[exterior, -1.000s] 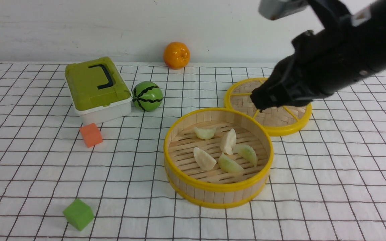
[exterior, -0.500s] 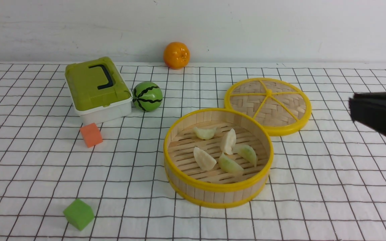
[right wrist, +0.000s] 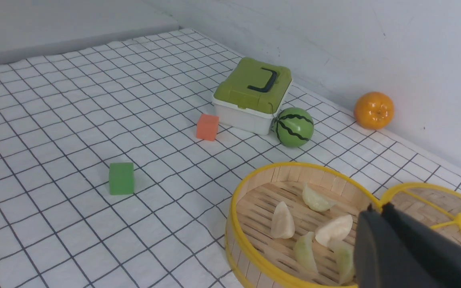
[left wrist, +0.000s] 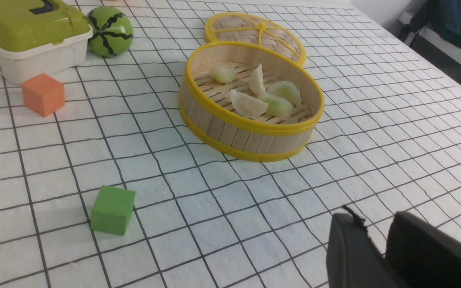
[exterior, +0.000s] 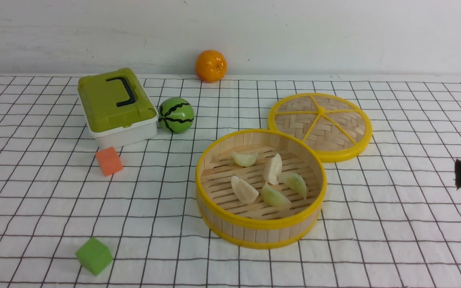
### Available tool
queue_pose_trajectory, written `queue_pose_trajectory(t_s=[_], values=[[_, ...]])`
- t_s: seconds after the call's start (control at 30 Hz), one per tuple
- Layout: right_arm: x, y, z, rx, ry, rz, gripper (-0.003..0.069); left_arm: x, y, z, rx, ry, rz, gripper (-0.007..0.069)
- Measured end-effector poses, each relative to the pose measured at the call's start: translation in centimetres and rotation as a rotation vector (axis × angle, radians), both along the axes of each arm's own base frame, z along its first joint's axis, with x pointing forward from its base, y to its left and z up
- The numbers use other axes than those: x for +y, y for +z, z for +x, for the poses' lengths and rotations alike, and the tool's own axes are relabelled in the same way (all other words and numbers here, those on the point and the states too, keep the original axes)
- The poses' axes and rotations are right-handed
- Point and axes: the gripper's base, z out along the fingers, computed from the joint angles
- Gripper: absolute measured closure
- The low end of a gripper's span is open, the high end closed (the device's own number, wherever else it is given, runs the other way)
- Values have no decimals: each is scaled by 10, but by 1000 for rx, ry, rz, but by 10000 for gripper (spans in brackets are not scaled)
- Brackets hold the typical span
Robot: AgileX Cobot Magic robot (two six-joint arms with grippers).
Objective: Put the dumplings into the steamer on the table with the white tablecloth.
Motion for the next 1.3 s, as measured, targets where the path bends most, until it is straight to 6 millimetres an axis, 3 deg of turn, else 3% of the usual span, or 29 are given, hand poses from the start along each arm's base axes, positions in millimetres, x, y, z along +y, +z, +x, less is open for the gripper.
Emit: queue_pose_trajectory(t_s=[0.2, 0.3, 0.47, 0.53, 0.6, 0.67, 0.8, 1.07, 1.3], values=[[-1, 1, 1, -13, -12, 13, 675, 0, 0, 0, 0, 0, 0, 482], [-3, -8, 3, -25, -53, 39, 682, 0, 0, 0, 0, 0, 0, 481], [-26, -55, -1, -16, -270, 173, 682, 0, 0, 0, 0, 0, 0, 479], [-36, -81, -7, -9, -363, 184, 682, 0, 0, 0, 0, 0, 0, 479], [-42, -94, -10, 5, -420, 199, 682, 0, 0, 0, 0, 0, 0, 479], [-53, -125, -18, 32, -539, 213, 682, 0, 0, 0, 0, 0, 0, 476], [-67, -157, -29, 58, -726, 242, 682, 0, 0, 0, 0, 0, 0, 470], [-74, -197, -35, 150, -843, 224, 682, 0, 0, 0, -1, 1, 1, 461], [-73, -200, -36, 181, -834, 160, 683, 0, 0, 0, -1, 1, 1, 458]])
